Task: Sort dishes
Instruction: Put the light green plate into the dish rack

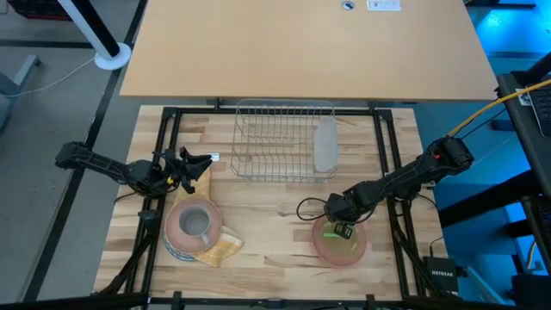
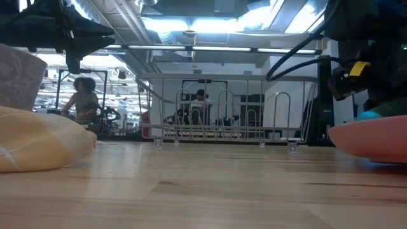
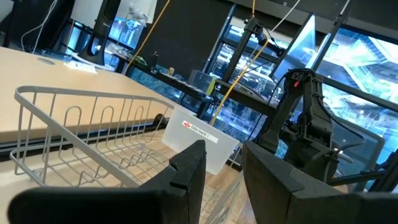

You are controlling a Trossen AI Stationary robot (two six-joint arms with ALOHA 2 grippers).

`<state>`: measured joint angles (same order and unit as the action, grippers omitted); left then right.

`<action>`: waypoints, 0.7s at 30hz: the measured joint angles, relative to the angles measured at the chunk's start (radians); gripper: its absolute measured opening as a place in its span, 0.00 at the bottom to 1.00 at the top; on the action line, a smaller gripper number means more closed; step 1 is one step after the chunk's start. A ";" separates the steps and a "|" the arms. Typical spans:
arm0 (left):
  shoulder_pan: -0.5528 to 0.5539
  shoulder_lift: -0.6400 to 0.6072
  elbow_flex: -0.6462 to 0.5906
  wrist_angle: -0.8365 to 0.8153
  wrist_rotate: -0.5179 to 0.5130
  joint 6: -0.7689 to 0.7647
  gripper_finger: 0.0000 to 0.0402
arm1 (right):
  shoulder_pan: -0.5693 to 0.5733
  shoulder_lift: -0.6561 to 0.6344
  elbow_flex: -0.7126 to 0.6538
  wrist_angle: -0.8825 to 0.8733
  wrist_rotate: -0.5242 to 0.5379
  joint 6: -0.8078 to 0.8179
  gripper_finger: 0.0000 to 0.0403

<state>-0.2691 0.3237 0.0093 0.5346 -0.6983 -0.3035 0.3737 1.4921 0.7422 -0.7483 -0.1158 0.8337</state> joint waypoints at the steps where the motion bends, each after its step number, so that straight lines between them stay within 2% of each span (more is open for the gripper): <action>1: 0.000 0.000 0.000 0.000 0.000 0.000 0.24 | 0.000 0.000 0.000 0.000 0.000 0.000 0.02; 5: 0.000 0.000 0.000 0.000 0.000 0.000 0.24 | 0.000 0.000 0.000 -0.001 0.000 0.000 0.04; 9: 0.000 0.000 0.000 0.000 0.000 -0.002 0.24 | 0.000 0.000 0.013 -0.014 -0.002 -0.001 0.02; 14: 0.000 0.000 0.000 0.000 0.000 -0.003 0.24 | 0.000 0.001 0.086 -0.052 0.001 -0.033 0.02; 21: 0.000 0.000 0.000 0.000 0.008 0.018 0.24 | 0.000 0.001 0.196 -0.154 0.057 -0.080 0.01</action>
<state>-0.2691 0.3237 0.0093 0.5343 -0.6901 -0.2858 0.3736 1.4933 0.9387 -0.9024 -0.0584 0.7538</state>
